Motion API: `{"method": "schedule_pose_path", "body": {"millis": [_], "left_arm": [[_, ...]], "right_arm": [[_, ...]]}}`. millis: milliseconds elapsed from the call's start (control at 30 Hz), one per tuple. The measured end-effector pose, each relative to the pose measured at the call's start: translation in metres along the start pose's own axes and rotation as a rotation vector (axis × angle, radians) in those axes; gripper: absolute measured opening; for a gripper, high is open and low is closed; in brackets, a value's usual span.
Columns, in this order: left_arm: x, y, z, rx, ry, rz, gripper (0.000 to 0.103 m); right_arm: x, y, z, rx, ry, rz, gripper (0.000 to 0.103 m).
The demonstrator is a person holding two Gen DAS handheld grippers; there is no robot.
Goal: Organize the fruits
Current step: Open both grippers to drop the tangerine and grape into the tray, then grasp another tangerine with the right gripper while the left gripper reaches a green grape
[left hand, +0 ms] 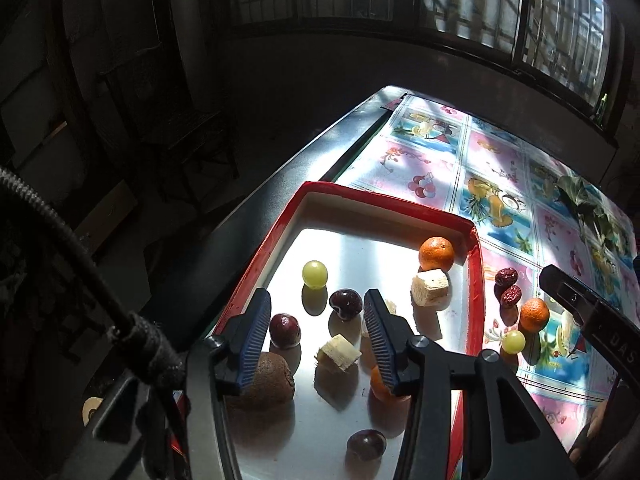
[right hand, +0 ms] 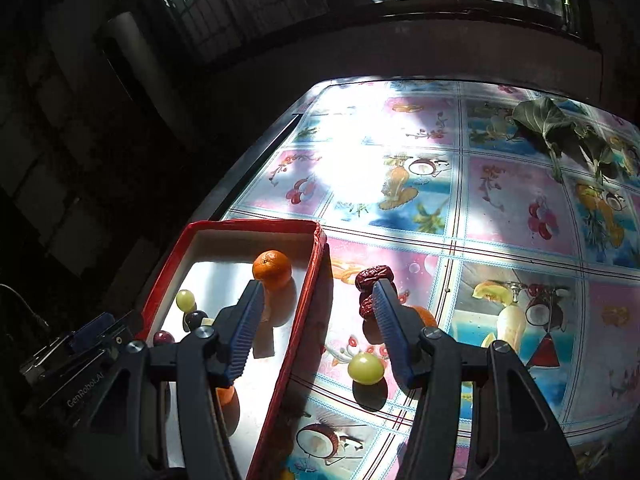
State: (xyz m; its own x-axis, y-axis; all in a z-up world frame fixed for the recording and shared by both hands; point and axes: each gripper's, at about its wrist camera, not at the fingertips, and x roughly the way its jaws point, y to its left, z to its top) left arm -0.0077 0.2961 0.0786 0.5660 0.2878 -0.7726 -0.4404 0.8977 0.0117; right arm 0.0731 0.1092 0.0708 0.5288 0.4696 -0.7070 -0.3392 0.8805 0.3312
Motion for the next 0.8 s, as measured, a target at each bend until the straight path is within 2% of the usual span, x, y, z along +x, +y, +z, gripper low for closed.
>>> {"method": "schedule_pose_path", "body": {"millis": [267,600,667,800], "left_arm": [[-0.021,-0.016,-0.008,0.025,-0.025,-0.032,0.049],[-0.035,-0.021,-0.027,0.041,-0.019,-0.04,0.053],[-0.036,-0.02,-0.032,0.034,-0.003,-0.085,0.055],[-0.033,-0.023,-0.043,0.029,0.048,-0.226,0.056]], "right_arm": [[-0.025,-0.036,-0.015,0.054,-0.015,-0.038,0.058],[-0.032,-0.032,-0.045,-0.003,0.024,-0.01,0.058],[-0.031,-0.034,-0.049,-0.014,0.03,-0.019,0.058],[-0.022,-0.045,-0.057,-0.041,0.061,-0.067,0.058]]}}
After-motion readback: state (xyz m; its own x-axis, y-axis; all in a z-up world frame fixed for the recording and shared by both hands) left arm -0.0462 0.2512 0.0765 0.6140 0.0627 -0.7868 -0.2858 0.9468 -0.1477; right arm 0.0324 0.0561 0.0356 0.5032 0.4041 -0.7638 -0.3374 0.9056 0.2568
